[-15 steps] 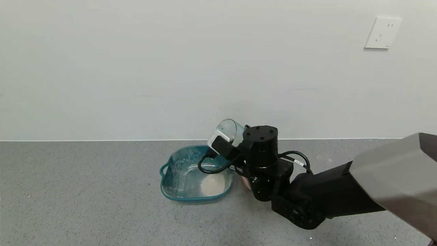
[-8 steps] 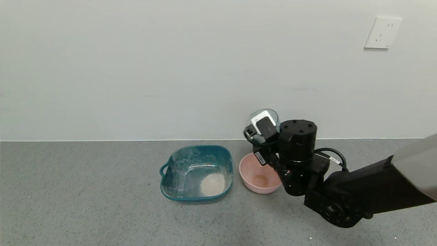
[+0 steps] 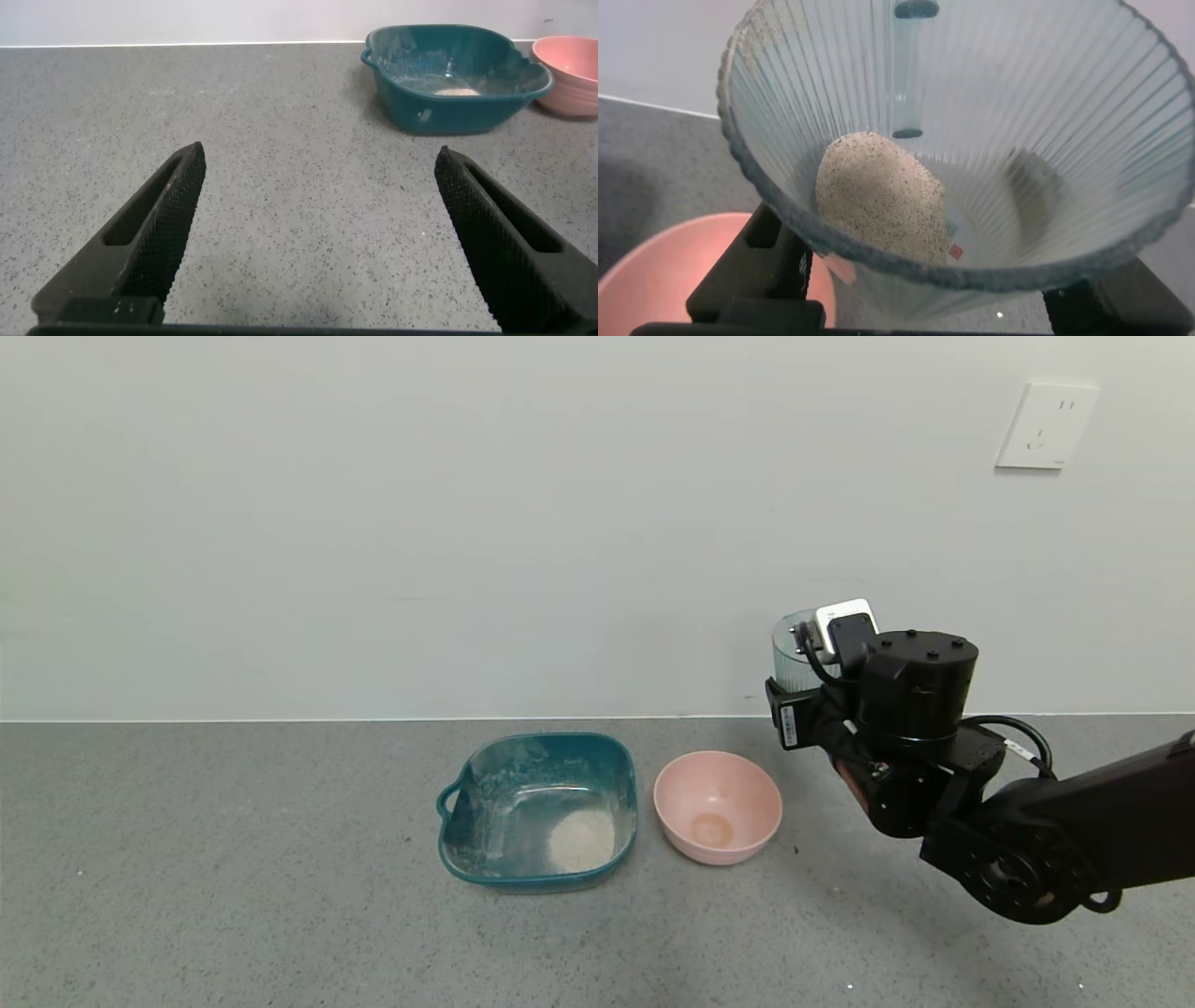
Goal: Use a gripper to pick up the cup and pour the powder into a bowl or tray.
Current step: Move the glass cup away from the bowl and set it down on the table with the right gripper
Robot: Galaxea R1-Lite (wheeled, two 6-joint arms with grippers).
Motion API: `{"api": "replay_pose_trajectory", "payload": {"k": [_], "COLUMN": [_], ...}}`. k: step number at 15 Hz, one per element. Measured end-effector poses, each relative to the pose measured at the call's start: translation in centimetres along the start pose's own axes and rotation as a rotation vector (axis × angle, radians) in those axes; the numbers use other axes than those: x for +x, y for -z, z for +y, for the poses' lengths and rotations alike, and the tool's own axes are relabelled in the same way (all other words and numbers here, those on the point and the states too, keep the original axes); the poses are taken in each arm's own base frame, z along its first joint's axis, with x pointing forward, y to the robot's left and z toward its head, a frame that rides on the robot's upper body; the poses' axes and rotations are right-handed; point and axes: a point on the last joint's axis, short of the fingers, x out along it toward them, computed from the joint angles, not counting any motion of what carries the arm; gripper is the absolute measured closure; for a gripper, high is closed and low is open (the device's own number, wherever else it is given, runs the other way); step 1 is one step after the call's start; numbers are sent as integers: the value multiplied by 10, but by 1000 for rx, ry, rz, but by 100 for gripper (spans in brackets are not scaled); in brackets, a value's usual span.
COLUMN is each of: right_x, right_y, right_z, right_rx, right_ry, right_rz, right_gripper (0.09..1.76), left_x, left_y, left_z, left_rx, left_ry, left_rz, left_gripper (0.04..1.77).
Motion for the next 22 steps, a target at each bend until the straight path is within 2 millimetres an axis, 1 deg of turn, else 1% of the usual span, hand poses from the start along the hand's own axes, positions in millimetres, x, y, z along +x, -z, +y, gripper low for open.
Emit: {"api": "replay_pose_trajectory", "payload": {"k": [2, 5, 7, 10, 13, 16, 18, 22], "right_x": [1, 3, 6, 10, 20, 36, 45, 57], "right_y": [8, 11, 12, 23, 34, 52, 65, 94], "right_z": [-7, -15, -25, -41, -57, -70, -73, -67], "right_rx": [49, 124, 169, 206, 223, 229, 236, 230], "right_ry": [17, 13, 12, 0, -6, -14, -12, -57], "right_rz": [22, 23, 18, 27, 12, 14, -1, 16], "right_gripper": [50, 50, 50, 50, 50, 50, 50, 50], "left_x": [0, 0, 0, 0, 0, 0, 0, 0], "left_y": [0, 0, 0, 0, 0, 0, 0, 0], "left_z": [0, 0, 0, 0, 0, 0, 0, 0], "left_rx": [0, 0, 0, 0, 0, 0, 0, 0], "left_ry": [0, 0, 0, 0, 0, 0, 0, 0], "left_rz": [0, 0, 0, 0, 0, 0, 0, 0], "left_gripper": [5, 5, 5, 5, 5, 5, 5, 5]}}
